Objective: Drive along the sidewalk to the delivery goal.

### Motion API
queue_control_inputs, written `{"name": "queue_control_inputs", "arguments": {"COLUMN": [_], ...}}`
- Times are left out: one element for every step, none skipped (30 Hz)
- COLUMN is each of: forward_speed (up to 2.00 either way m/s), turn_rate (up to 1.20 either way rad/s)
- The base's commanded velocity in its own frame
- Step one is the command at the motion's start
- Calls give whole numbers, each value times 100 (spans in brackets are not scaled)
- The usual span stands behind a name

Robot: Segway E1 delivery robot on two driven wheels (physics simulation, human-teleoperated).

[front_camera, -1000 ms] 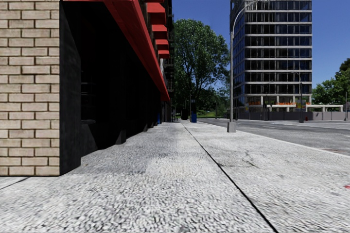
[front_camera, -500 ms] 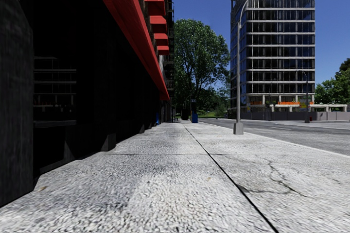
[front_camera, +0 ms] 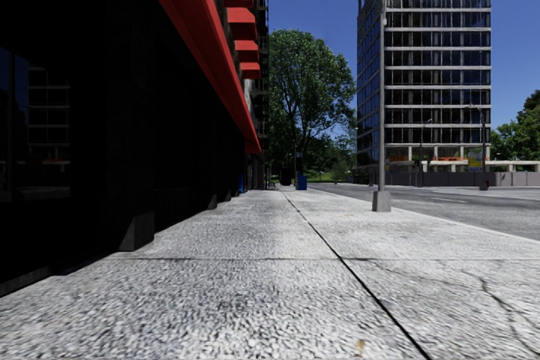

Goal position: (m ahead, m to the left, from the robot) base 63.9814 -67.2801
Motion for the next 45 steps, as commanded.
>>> {"name": "queue_control_inputs", "arguments": {"forward_speed": [200, 200, 200, 200, 200, 200, 200, 200, 200, 200, 200, 200, 200, 200, 200, 200, 200, 200, 200, 200, 200, 200, 200, 200, 200, 200, 200, 200, 200, 200, 200, 200, 200, 200, 200, 200, 200, 200, 200, 200, 200, 200, 200, 200, 200], "turn_rate": [0, 0, 0, 0, 0, 0, 0, 0, 0, 0, 0, 0, 0, 0, 0, 0, 0, 0, 0, 0, 0, 0, 0, 0, 0, 0, 0, 0, 0, 0, 0, 0, 0, 0, 0, 0, 0, 0, 0, 0, 0, 0, 0, 0, 0]}}
